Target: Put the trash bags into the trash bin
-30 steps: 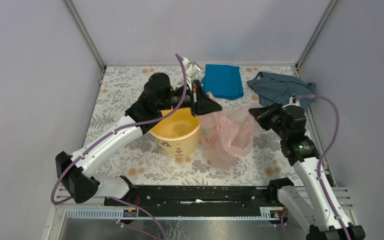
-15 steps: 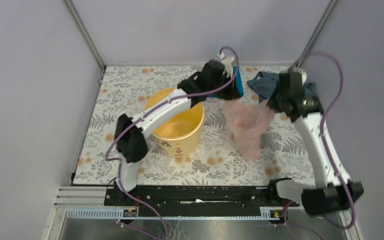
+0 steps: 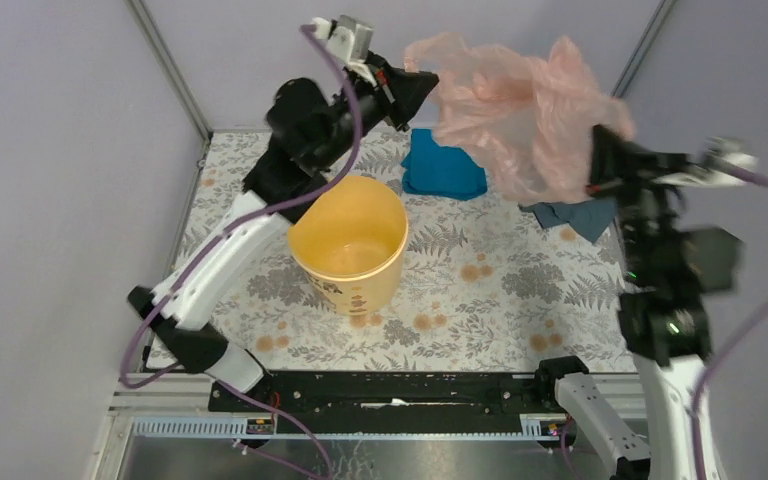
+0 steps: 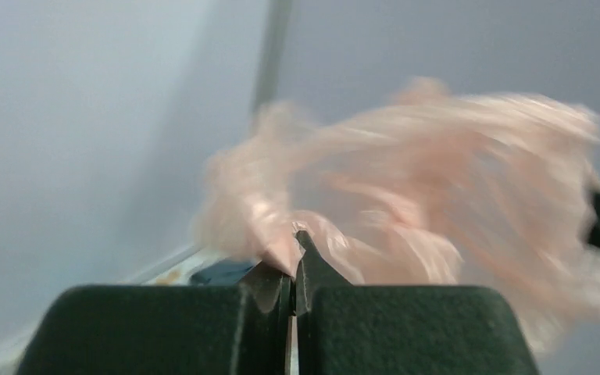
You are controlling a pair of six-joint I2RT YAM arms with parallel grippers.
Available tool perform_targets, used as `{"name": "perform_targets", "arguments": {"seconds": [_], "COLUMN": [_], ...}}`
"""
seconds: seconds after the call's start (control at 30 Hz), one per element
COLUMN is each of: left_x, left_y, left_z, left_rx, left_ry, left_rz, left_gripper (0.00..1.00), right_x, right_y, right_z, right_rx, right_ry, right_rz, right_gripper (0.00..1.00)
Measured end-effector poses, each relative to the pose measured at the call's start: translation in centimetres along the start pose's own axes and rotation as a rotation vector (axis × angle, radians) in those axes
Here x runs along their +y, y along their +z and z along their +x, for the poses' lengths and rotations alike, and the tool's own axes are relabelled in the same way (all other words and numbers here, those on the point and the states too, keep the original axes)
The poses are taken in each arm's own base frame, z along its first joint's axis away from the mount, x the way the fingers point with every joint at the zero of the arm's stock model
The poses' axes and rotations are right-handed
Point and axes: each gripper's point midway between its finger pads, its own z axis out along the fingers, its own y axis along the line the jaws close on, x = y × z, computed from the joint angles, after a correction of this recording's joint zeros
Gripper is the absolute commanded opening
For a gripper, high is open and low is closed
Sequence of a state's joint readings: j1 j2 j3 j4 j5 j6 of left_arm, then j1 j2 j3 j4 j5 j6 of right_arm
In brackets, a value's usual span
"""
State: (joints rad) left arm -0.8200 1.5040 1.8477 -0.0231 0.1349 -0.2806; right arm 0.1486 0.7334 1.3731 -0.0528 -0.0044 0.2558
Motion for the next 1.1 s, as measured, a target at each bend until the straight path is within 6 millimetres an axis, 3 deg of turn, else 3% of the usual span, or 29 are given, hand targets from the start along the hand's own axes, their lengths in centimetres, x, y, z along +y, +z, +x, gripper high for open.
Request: {"name": "perform_targets", "arguments": {"seconds": [0.03, 0.07, 0.1, 0.17, 0.2, 0.23, 0.27, 0.3, 0.33, 0.4, 0.43, 0.47, 0.53, 0.57, 0.6, 0.63, 0.7, 0.73, 0.77, 0.83, 0.9, 0.97, 1.0, 1.07, 1.1], "left_x": [2.5, 5.0, 7.9, 12.5, 15.3, 16.9, 17.9, 18.5, 18.6, 17.8, 16.9, 15.6, 11.8, 9.9, 7.3, 4.7, 0.7, -0.6, -1.4, -0.5, 3.2, 8.4, 12.0, 17.0, 19.7], "left_y": [0.6, 1.4, 2.1, 2.2, 1.1, -0.3, -1.8, -3.4, -4.1, -2.0, 0.4, 3.4, 6.9, 7.2, 6.5, 5.0, 1.4, -0.3, -1.8, -3.2, -2.4, -0.5, 0.7, 1.8, 1.8], "left_z": [0.6, 2.4, 5.5, 13.3, 19.7, 24.5, 28.5, 32.0, 33.6, 31.2, 27.9, 23.2, 12.6, 8.2, 3.4, -0.6, -5.8, -7.4, -8.6, -10.3, -9.4, -5.3, -1.2, 6.1, 11.2], "left_rx": [0.012, 0.047, 0.108, 0.269, 0.406, 0.521, 0.626, 0.731, 0.784, 0.77, 0.713, 0.608, 0.364, 0.264, 0.16, 0.072, -0.049, -0.098, -0.134, -0.193, -0.179, -0.085, 0.011, 0.173, 0.291], "left_ry": [-0.01, -0.028, -0.057, -0.122, -0.173, -0.213, -0.249, -0.287, -0.307, -0.313, -0.303, -0.275, -0.19, -0.147, -0.101, -0.062, -0.008, 0.012, 0.028, 0.056, 0.06, 0.037, 0.012, -0.041, -0.081], "left_rz": [-0.052, -0.102, -0.156, -0.245, -0.311, -0.359, -0.395, -0.423, -0.43, -0.384, -0.329, -0.253, -0.091, -0.032, 0.025, 0.072, 0.13, 0.142, 0.142, 0.091, -0.011, -0.132, -0.202, -0.29, -0.34], "left_gripper": [0.0, 0.0, 0.0, 0.0, 0.0, 0.0, 0.0, 0.0, 0.0, 0.0, 0.0, 0.0, 0.0, 0.0, 0.0, 0.0, 0.0, 0.0, 0.0, 0.0, 0.0, 0.0, 0.0, 0.0, 0.0], "right_x": [-1.2, -3.2, -4.6, -8.5, -10.2, -11.3, -12.1, -12.3, -12.2, -11.1, -9.9, -8.9, -5.7, -3.2, -2.4, -1.0, 0.6, 0.9, 1.0, 0.1, -2.2, -5.4, -7.3, -9.9, -11.1], "right_y": [0.4, 1.0, 1.2, -0.8, -3.3, -5.8, -8.1, -9.3, -9.0, -4.7, -0.1, 3.3, 10.2, 12.7, 13.0, 12.7, 10.5, 8.9, 7.2, 5.3, 5.3, 6.0, 6.1, 5.5, 4.4], "right_z": [2.8, 8.1, 12.5, 25.1, 30.8, 34.4, 36.6, 37.3, 36.8, 32.9, 28.8, 25.5, 15.7, 8.5, 6.2, 2.6, -1.6, -2.2, -2.3, -0.6, 4.6, 12.8, 18.5, 26.0, 29.9], "right_rx": [0.037, 0.142, 0.237, 0.541, 0.711, 0.842, 0.955, 1.017, 1.031, 0.961, 0.859, 0.769, 0.528, 0.345, 0.288, 0.197, 0.078, 0.044, 0.018, 0.002, 0.074, 0.246, 0.379, 0.574, 0.691], "right_ry": [0.017, 0.039, 0.052, 0.071, 0.075, 0.075, 0.071, 0.067, 0.062, 0.051, 0.043, 0.038, 0.027, 0.02, 0.017, 0.012, 0.006, 0.006, 0.007, 0.021, 0.043, 0.06, 0.066, 0.067, 0.065], "right_rz": [0.035, 0.091, 0.131, 0.246, 0.309, 0.36, 0.403, 0.426, 0.43, 0.401, 0.362, 0.327, 0.226, 0.145, 0.118, 0.074, 0.015, 0.001, -0.007, 0.008, 0.076, 0.176, 0.239, 0.323, 0.367], "right_gripper": [0.0, 0.0, 0.0, 0.0, 0.0, 0.0, 0.0, 0.0, 0.0, 0.0, 0.0, 0.0, 0.0, 0.0, 0.0, 0.0, 0.0, 0.0, 0.0, 0.0, 0.0, 0.0, 0.0, 0.0, 0.0]}}
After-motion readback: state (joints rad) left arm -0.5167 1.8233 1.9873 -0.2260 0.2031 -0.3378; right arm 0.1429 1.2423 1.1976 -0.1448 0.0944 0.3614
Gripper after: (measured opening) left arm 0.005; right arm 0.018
